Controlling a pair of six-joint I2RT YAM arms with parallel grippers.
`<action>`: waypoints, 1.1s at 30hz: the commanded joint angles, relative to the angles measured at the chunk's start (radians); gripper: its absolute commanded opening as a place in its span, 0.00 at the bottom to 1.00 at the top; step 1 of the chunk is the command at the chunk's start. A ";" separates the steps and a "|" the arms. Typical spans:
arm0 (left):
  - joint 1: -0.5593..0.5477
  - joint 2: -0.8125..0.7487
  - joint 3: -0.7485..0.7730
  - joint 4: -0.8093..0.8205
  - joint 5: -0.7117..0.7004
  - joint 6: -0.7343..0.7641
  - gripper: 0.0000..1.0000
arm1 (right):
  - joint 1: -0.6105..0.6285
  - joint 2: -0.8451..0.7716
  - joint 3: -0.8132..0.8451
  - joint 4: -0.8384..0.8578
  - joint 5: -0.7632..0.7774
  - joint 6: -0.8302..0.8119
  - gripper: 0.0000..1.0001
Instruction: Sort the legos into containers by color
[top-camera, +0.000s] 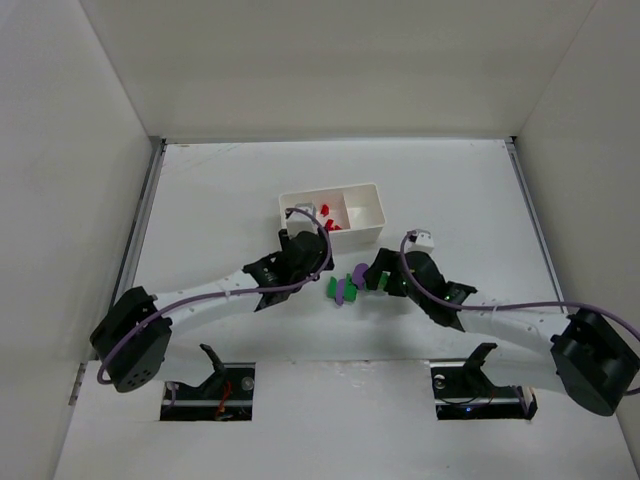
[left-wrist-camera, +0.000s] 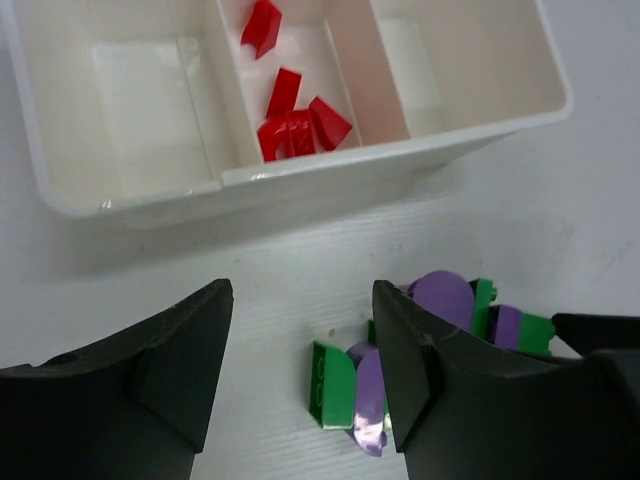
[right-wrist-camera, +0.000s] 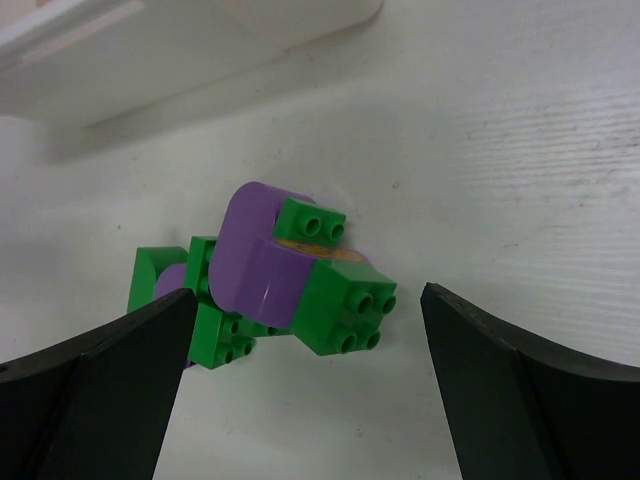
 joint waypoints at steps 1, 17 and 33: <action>-0.008 -0.064 -0.055 0.026 0.003 -0.068 0.56 | -0.005 0.047 0.004 0.105 -0.068 0.042 0.99; 0.004 -0.101 -0.158 0.089 0.130 -0.152 0.56 | -0.079 0.147 -0.023 0.226 -0.073 0.073 0.77; 0.007 -0.173 -0.169 0.158 0.223 -0.207 0.69 | -0.128 -0.022 0.006 0.230 -0.183 0.073 0.60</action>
